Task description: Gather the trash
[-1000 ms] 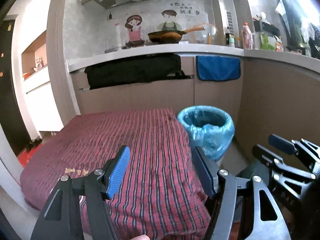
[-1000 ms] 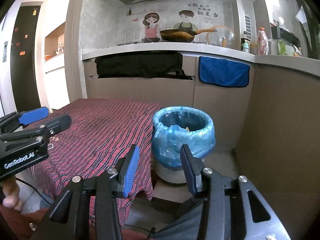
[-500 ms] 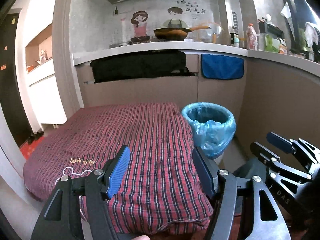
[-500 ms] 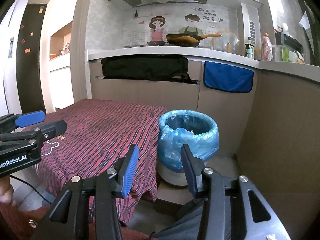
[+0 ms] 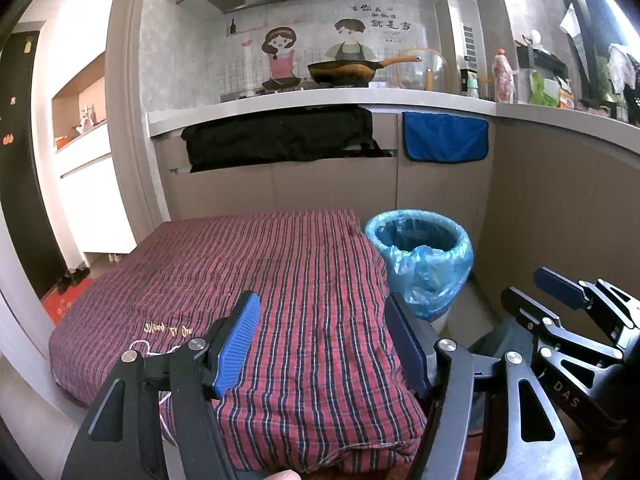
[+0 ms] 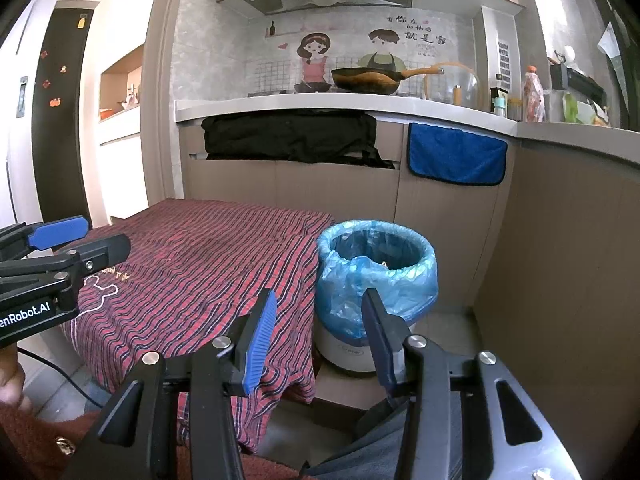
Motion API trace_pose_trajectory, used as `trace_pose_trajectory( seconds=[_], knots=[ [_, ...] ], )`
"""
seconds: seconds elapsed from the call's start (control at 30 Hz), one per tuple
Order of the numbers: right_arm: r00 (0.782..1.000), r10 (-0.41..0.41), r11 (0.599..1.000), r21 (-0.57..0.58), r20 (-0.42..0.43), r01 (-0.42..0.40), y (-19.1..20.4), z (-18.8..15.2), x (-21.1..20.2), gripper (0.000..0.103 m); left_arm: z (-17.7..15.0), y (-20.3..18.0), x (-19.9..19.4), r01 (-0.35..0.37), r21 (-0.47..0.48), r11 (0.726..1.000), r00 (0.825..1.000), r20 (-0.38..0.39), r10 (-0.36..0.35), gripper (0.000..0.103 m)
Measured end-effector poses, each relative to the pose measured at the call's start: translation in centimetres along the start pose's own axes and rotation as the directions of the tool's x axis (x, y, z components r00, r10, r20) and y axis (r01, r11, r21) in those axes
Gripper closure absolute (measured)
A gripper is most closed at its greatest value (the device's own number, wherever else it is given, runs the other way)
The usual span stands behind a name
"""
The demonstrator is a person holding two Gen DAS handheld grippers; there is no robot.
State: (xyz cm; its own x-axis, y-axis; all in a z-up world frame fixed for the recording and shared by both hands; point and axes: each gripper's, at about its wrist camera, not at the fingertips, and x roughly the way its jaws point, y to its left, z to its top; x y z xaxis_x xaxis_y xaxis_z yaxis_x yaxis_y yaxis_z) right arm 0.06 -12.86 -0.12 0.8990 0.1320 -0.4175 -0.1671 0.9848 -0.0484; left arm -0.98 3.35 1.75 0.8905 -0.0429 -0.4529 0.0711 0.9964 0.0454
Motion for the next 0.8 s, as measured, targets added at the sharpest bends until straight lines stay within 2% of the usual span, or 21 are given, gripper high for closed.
trace_pose_trajectory(
  seconds=[0.8],
  knots=[
    [1.0, -0.008, 1.0, 0.024, -0.01, 0.008, 0.14, -0.41, -0.14, 0.061, 0.41, 0.56, -0.04, 0.011, 0.008, 1.0, 1.0, 0.0, -0.011, 0.037]
  ],
)
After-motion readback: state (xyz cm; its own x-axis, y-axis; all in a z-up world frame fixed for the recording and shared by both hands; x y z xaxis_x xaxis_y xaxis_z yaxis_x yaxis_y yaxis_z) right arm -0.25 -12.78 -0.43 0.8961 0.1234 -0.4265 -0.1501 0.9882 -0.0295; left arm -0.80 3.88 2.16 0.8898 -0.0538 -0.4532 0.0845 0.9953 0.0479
